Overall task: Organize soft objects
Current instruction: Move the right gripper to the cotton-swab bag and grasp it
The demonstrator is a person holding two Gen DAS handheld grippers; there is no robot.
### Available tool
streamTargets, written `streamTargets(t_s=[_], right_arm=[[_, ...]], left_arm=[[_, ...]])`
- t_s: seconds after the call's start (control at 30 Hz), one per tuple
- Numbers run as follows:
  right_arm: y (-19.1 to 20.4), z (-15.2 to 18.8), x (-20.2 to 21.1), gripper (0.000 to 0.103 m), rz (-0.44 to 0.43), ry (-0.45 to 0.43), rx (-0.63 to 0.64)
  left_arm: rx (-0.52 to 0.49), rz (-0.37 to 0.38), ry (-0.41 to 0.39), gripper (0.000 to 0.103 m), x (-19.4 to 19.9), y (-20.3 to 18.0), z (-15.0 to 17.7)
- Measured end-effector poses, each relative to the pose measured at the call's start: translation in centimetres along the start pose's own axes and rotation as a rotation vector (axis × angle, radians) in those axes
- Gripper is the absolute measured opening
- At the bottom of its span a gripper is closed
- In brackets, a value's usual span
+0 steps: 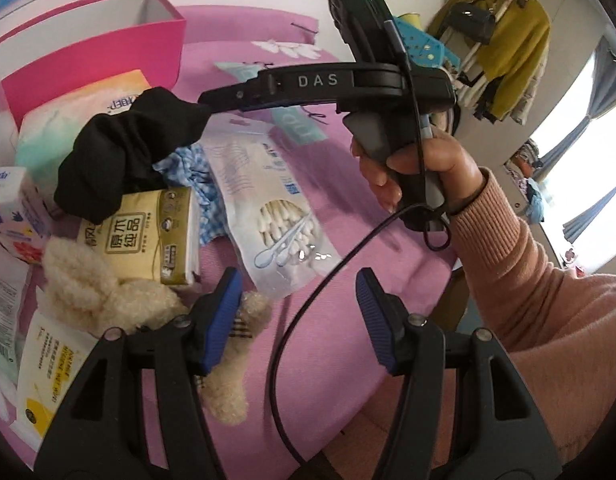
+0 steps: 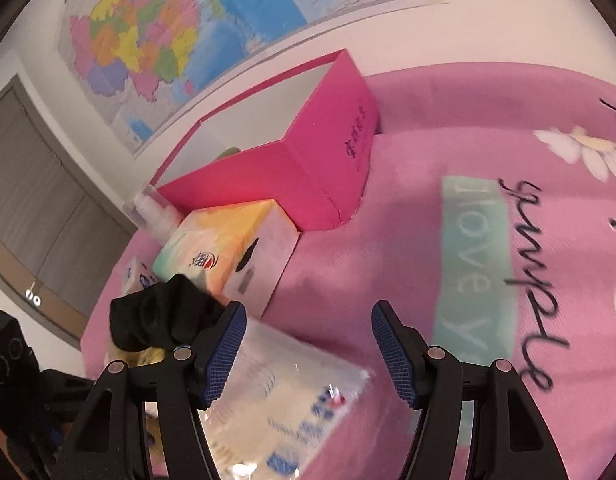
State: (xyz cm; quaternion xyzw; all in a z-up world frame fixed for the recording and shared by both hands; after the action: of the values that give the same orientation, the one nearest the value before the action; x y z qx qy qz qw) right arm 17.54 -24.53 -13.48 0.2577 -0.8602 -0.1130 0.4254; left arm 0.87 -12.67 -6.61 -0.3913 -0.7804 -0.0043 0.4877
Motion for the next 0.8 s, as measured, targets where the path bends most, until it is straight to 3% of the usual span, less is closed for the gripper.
streamTargets(t_s=[0.27, 0.3, 0.4, 0.43, 0.6, 0.8], right_arm=[[0.7, 1.9, -0.8, 0.064, -0.031, 0.079, 0.086], [0.6, 2.2, -0.5, 0.056, -0.027, 0.08, 0.095], [0.3, 3.1, 0.0, 0.017, 0.029, 0.102, 0.124], [0.3, 3.3, 0.2, 0.014, 0.03, 0.105, 0.127], [0.1, 4.5, 1.7, 0.008, 0.084, 0.081, 0.15], [-4.5, 6.2, 4.4, 0.007, 0.131, 0.021, -0.055]], left_arm=[[0.035, -0.058, 0.034, 0.061, -0.7, 1.8, -0.3], [0.033, -0.066, 0.038, 0.061, -0.8, 1.9, -0.4], [0.024, -0.082, 0.041, 0.061, -1.4, 1.8, -0.4], [0.025, -0.085, 0.041, 0.061, -1.3, 1.8, -0.4], [0.028, -0.105, 0.023, 0.061, -0.8, 1.7, -0.5], [-0.066, -0.053, 0.004, 0.061, 0.5, -0.6, 0.2]])
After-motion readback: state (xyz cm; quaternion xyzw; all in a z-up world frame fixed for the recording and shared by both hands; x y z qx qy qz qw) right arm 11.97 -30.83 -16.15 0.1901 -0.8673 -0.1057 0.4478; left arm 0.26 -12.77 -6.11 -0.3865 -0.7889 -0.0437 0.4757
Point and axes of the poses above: each gripper's, at about its wrist camera, not at the fingertips, and x roughly against the way its jaws point, y to its left, z to its underside, the point moved 4 cm from there along -x, roughly the way its jaws point, and after that the axes turned 3 degrees about z, right-handed, at the moved point
